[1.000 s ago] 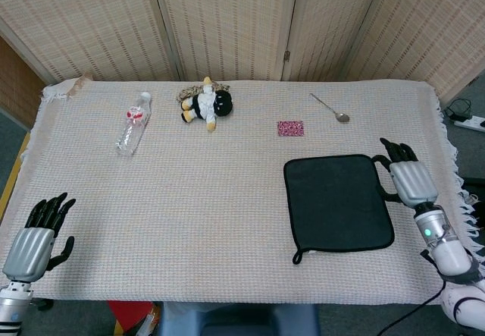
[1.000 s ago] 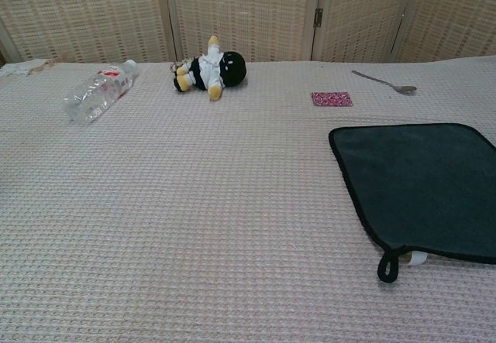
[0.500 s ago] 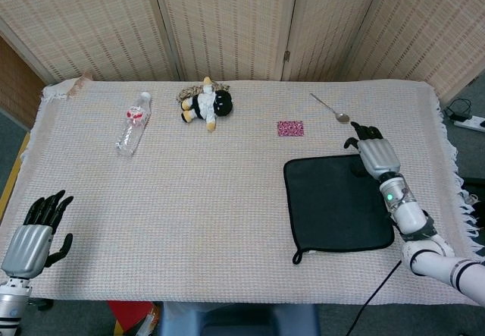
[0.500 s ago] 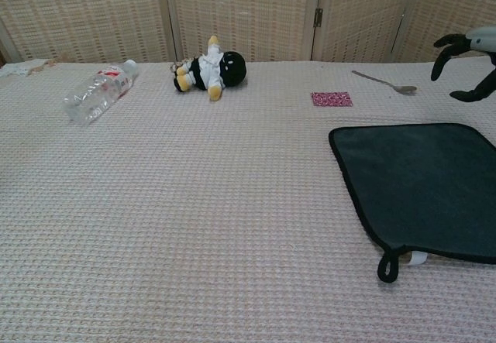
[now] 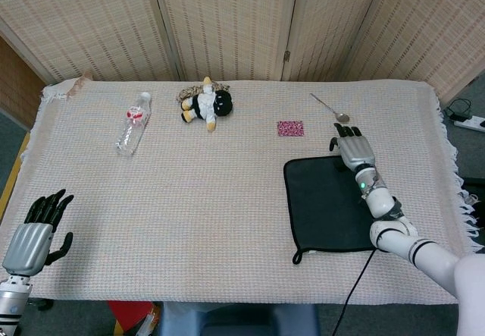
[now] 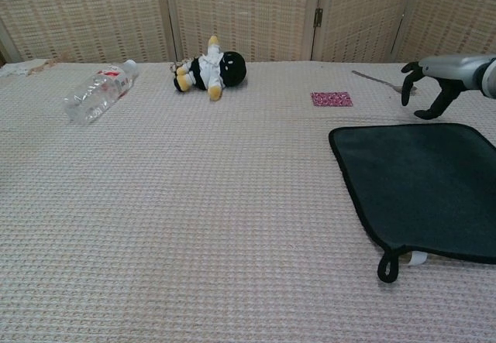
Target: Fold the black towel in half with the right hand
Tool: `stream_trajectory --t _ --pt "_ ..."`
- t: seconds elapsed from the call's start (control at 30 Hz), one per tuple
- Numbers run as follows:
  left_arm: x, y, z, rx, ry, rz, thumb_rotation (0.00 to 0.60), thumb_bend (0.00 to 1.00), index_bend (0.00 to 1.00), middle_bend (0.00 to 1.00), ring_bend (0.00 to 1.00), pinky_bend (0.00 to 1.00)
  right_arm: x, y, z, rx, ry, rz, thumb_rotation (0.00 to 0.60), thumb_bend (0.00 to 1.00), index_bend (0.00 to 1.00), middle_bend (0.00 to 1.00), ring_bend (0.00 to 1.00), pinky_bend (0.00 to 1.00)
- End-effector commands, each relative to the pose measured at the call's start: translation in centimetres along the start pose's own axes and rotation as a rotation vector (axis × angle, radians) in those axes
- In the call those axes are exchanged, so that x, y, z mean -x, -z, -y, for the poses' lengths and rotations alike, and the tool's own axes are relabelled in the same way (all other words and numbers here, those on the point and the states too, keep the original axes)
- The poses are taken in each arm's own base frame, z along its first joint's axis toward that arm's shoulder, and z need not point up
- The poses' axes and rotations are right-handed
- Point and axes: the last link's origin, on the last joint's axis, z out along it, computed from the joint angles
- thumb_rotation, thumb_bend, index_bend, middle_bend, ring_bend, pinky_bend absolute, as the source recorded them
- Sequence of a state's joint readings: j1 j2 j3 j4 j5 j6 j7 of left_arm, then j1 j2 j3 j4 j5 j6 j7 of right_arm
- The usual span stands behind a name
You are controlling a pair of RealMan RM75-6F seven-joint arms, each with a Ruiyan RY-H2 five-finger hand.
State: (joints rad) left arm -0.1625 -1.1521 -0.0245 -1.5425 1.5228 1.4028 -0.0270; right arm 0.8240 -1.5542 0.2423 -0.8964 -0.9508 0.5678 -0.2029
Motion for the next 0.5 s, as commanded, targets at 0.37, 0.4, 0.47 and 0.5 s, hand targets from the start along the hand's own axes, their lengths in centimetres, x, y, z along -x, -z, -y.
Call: stream_trajectory --t 0.37,0.4,0.47,0.5 --pt "0.1 -0.3 0.4 -0.019 -0.004 0.009 0.600 0.57 0.00 0.00 0.00 0.00 1.8 -2.9 1.7 0.030 -0.006 0.078 0.600 0.47 0.41 0.00 0.00 0.00" --pt "0.1 -0.3 0.4 -0.019 -0.004 0.008 0.600 0.57 0.00 0.00 0.00 0.00 1.9 -3.0 1.8 0.030 -0.002 0.081 0.600 0.47 0.41 0.00 0.00 0.00" --pt "0.1 -0.3 0.4 -0.019 -0.005 0.006 0.600 0.57 0.00 0.00 0.00 0.00 2.0 -3.2 2.0 0.028 0.002 0.085 0.600 0.47 0.42 0.00 0.00 0.00" --pt "0.1 -0.3 0.5 -0.020 -0.005 0.004 0.600 0.57 0.00 0.00 0.00 0.00 2.1 -3.3 2.2 0.027 0.004 0.086 0.600 0.47 0.42 0.00 0.00 0.00"
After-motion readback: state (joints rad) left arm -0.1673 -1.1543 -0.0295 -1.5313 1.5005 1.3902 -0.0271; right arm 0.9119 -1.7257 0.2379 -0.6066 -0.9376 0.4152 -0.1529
